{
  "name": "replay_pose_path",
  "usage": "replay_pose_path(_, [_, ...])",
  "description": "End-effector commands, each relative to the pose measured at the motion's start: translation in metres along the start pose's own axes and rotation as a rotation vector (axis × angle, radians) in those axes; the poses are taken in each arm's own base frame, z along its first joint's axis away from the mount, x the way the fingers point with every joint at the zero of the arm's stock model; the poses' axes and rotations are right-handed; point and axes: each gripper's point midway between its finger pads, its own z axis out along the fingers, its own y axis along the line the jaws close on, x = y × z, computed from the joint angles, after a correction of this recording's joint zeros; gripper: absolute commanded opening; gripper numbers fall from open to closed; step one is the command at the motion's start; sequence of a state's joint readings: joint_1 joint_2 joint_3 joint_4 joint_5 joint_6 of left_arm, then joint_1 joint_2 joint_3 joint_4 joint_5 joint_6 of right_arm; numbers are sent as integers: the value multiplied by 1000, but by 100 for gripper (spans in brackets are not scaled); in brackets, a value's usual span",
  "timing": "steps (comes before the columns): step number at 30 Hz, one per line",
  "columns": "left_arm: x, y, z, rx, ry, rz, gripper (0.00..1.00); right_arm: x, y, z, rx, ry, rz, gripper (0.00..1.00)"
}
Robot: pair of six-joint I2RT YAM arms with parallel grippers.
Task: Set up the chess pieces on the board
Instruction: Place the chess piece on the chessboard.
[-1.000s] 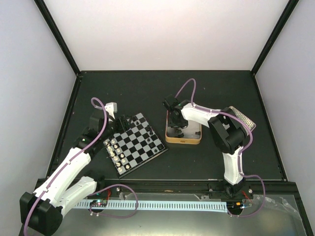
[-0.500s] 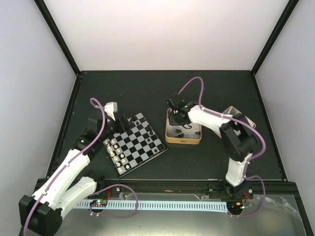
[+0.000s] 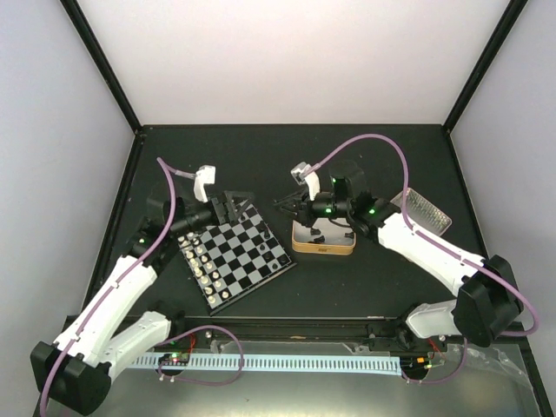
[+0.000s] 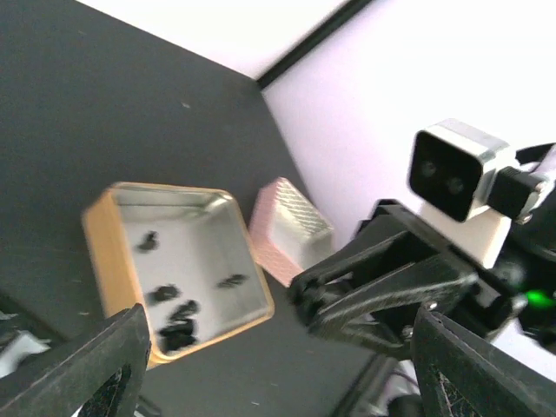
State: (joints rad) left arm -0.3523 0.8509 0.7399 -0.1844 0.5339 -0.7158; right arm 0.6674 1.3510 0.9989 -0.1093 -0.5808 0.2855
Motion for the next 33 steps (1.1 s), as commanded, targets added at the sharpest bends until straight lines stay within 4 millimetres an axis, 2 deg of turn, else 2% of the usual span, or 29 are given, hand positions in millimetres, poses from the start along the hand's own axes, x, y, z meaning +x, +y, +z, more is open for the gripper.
replay_pose_path(1, [-6, -49, -3, 203, 88, -107, 83, -18, 59, -14, -292, -45, -194, 9])
replay_pose_path(4, [-5, -61, -2, 264, 133, -200, 81, -23, 71, -18, -343, -34, -199, 9])
replay_pose_path(7, [2, -74, -1, 340, 231, -260, 71, -22, 77, -17, -384, -1, -172, 8])
replay_pose_path(13, [21, -64, 4, 320, 312, -287, 56, -6, 73, -17, -363, 40, -223, 8])
replay_pose_path(17, [36, -54, 6, 320, 359, -293, 58, 0, 67, -14, -334, 59, -244, 7])
replay_pose_path(22, [47, -55, 13, 346, 424, -305, 62, 0, 74, -17, -344, 79, -264, 7])
replay_pose_path(23, [48, -55, 15, 349, 432, -303, 60, 1, 74, -16, -341, 81, -265, 7])
replay_pose_path(24, [48, -57, 16, 356, 439, -294, 52, 2, 73, -14, -336, 90, -264, 7])
replay_pose_path(28, [55, -57, 24, 357, 476, -283, 33, 9, 66, -5, -279, 146, -276, 6])
replay_pose_path(33, [63, -54, 26, 354, 523, -296, 15, 11, 58, 0, -235, 159, -272, 6])
